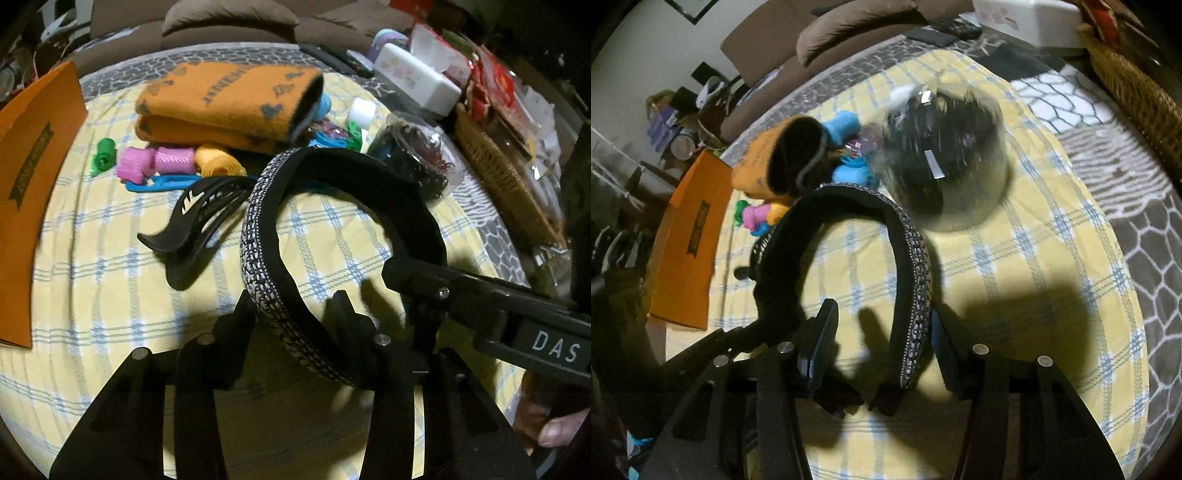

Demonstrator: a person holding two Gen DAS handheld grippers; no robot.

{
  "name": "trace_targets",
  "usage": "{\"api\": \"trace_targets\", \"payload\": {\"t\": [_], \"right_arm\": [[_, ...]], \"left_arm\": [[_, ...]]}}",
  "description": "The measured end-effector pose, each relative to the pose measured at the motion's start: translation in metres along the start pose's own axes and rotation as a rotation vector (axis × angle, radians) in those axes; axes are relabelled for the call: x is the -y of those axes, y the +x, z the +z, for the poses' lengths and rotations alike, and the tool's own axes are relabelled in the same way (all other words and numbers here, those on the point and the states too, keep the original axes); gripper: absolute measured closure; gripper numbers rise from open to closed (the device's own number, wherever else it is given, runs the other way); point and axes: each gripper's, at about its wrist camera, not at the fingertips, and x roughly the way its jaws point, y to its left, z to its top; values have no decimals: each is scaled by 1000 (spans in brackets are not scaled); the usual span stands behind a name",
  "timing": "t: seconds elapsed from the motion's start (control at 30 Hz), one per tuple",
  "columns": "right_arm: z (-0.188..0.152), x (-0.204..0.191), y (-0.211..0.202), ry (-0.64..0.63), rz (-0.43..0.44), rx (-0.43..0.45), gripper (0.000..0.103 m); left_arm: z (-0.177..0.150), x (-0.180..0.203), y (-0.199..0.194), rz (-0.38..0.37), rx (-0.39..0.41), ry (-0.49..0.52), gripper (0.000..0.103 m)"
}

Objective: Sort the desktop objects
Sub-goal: 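Grasp the black-and-white patterned headband with the right tool and lift, then carry the headband into the cardboard box and release it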

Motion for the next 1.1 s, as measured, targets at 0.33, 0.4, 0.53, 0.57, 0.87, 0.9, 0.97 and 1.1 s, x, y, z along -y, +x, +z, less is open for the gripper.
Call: {"api": "trace_targets", "payload": {"t": [0.33,0.4,0.53,0.57,0.87,0.9,0.97,1.1], "right_arm": [[0,-56,-21,-91,44,101,52],[1,-69,-24,-105,65,117,52],[2,-95,-26,-141,100,132,52],[2,-101,-26,-148,106,134,52],[16,-157,-19,-192,155,152,52],[19,-164,-17,-197,162,151,52],[25,-181,-13,-214,168,144,52],[40,-216,0,-255,162,129,52]], "left_arm": [[8,-34,-50,5,103,-18,64],[10,-45,-62,9,127,-27,64],[14,-68,-87,11,174,-44,63],[15,-73,-92,11,181,-45,63],[32,-124,-133,35,224,-60,63],[34,-130,-137,39,227,-63,63],[41,-144,-144,47,232,-70,63],[50,-172,-154,59,237,-86,61]]}}
